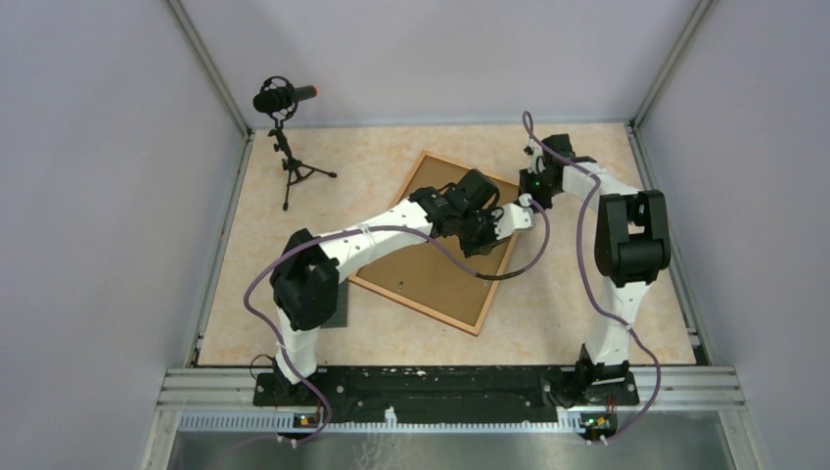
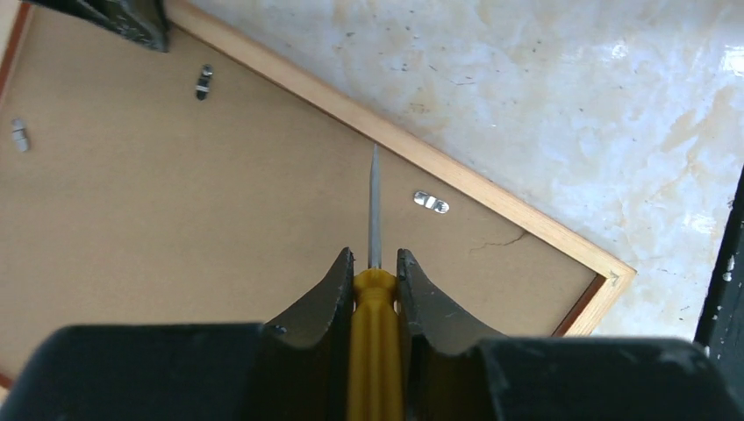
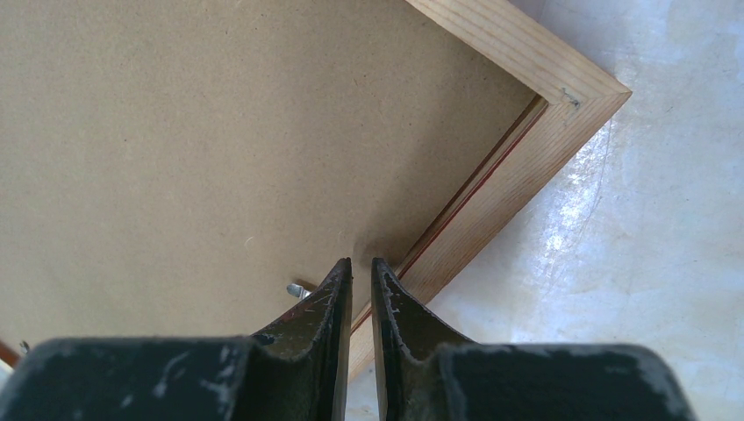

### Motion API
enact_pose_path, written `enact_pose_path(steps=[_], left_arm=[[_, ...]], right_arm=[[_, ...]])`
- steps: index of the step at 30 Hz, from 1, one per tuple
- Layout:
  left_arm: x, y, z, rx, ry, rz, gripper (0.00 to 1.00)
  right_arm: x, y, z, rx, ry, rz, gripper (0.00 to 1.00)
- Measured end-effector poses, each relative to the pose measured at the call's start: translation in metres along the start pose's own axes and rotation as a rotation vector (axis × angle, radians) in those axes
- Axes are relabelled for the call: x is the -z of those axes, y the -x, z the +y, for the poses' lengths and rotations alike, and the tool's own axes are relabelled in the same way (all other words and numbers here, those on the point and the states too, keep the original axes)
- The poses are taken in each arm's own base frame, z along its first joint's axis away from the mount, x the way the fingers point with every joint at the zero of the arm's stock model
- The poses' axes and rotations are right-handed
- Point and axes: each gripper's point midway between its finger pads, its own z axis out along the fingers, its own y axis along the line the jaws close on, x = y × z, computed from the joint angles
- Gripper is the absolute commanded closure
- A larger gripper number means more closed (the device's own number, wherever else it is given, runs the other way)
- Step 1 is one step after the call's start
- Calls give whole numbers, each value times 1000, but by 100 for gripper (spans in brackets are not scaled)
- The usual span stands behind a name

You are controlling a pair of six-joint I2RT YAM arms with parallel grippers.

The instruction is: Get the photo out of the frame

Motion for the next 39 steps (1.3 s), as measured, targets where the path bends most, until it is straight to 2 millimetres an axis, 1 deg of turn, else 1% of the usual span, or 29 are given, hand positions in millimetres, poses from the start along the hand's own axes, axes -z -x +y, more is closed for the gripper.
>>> enact_pose_path(steps=[2,5,18,29,39], left_arm=[[-2,-2,-6,-8,-20,4,100],[-5,-11,-15,-8,-41,36,100],[-9,-37,-26,-2,-70,123,100],[-11,-37,-28,-29,-54,136,100],[-9,-38,-24,-42,-23,154,100]], right_arm=[[0,0,0,0,0,0,86],[0,0,0,0,0,0,86],[0,0,0,0,0,0,86],[0,0,0,0,-1,0,86],[0,0,0,0,-1,0,86]])
